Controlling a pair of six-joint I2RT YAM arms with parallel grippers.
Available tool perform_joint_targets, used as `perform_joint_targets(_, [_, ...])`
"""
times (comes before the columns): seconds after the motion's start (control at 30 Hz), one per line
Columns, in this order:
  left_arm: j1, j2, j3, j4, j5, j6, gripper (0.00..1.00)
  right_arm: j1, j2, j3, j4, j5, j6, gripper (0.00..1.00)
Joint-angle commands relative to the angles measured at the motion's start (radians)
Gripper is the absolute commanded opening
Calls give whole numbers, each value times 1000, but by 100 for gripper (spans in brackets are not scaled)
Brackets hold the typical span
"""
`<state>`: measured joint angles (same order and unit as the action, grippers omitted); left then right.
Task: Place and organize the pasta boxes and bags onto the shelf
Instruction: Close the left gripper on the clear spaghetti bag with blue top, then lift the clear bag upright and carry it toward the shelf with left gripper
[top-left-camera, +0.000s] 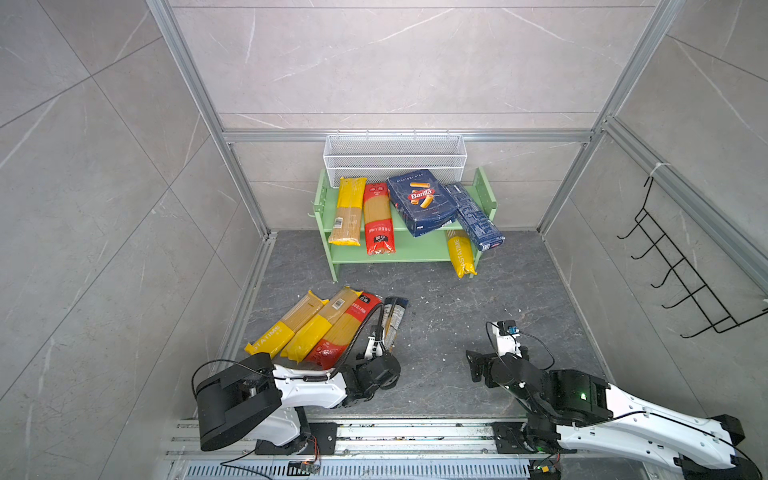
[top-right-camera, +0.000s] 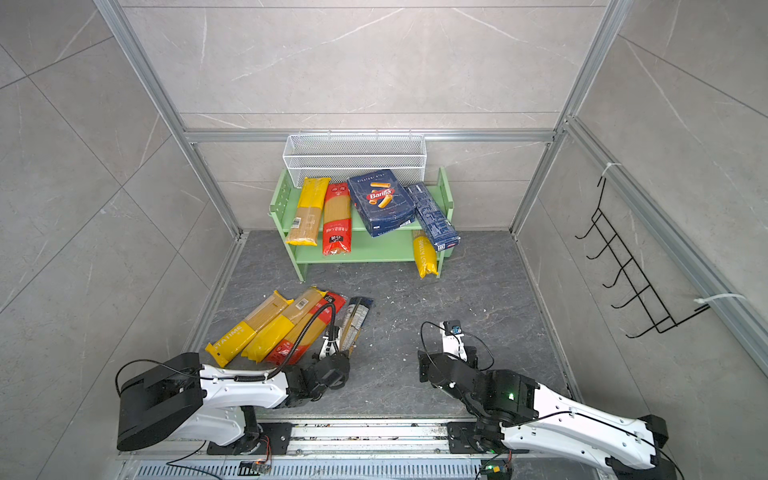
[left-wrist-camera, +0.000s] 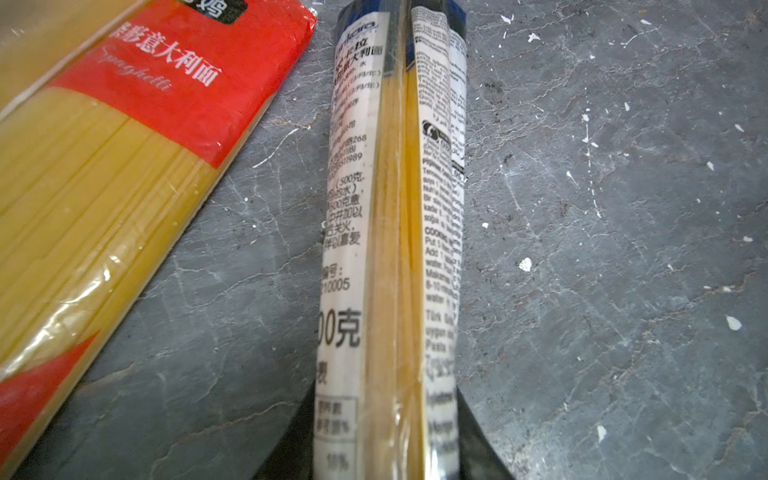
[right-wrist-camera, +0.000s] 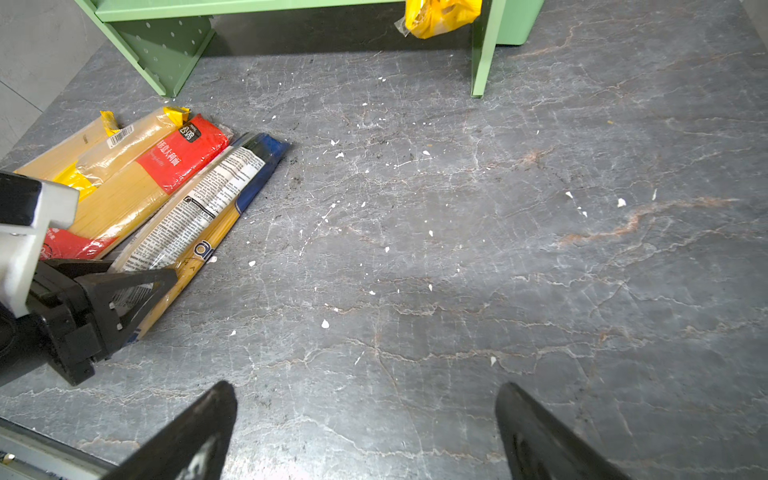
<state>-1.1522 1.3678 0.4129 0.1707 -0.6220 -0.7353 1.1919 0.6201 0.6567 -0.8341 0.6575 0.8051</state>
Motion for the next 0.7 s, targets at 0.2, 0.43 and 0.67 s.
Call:
perform_joint_targets(0.2, [-2,-31,94,220,-61,205,0,6,-71,9,-22,43,15,99])
perform_joint_targets(0.43, [41,-13,94,363,-31,224,0,5,-76,-2,-25,45,20,100])
perform_joint_targets(0.67, [79,-16,114,460,-27,261,0,5,-96,6,-32,59,16,99])
